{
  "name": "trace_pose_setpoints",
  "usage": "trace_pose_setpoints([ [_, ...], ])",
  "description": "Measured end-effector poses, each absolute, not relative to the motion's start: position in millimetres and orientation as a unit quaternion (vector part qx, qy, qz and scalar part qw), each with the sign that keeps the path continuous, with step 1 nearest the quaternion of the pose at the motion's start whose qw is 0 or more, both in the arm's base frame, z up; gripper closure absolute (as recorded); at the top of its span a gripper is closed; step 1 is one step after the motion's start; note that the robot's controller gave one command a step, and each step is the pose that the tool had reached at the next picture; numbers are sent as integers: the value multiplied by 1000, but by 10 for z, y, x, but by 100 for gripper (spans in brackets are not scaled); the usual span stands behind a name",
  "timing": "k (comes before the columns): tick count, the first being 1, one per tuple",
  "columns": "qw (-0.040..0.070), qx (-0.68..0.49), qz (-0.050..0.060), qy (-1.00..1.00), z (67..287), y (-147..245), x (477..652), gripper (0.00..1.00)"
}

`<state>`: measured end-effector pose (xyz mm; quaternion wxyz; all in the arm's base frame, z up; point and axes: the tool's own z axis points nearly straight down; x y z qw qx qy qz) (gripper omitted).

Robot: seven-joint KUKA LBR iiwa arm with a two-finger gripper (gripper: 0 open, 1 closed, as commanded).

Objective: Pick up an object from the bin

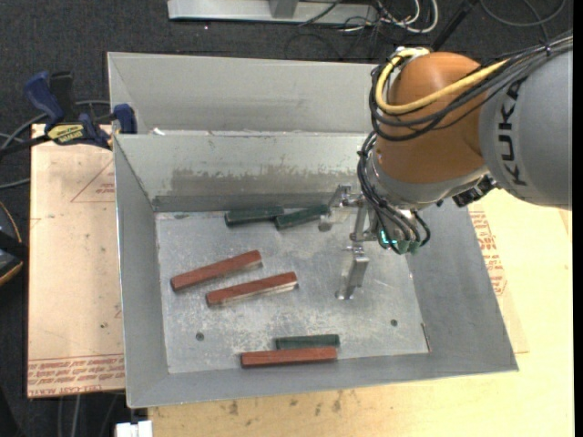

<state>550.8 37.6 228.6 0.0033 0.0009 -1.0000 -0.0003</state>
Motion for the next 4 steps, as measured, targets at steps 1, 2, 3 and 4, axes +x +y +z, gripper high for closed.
trace_pose_setpoints([
  [1,0,0,-1,-1000,2324,374,5523,0],
  [2,-3,12,-1,-1000,1626,972,5511,0],
  [3,2,5,0,-1000,1505,1202,5474,0],
  [4,-1,20,0,-1000,1363,1081,5421,0],
])
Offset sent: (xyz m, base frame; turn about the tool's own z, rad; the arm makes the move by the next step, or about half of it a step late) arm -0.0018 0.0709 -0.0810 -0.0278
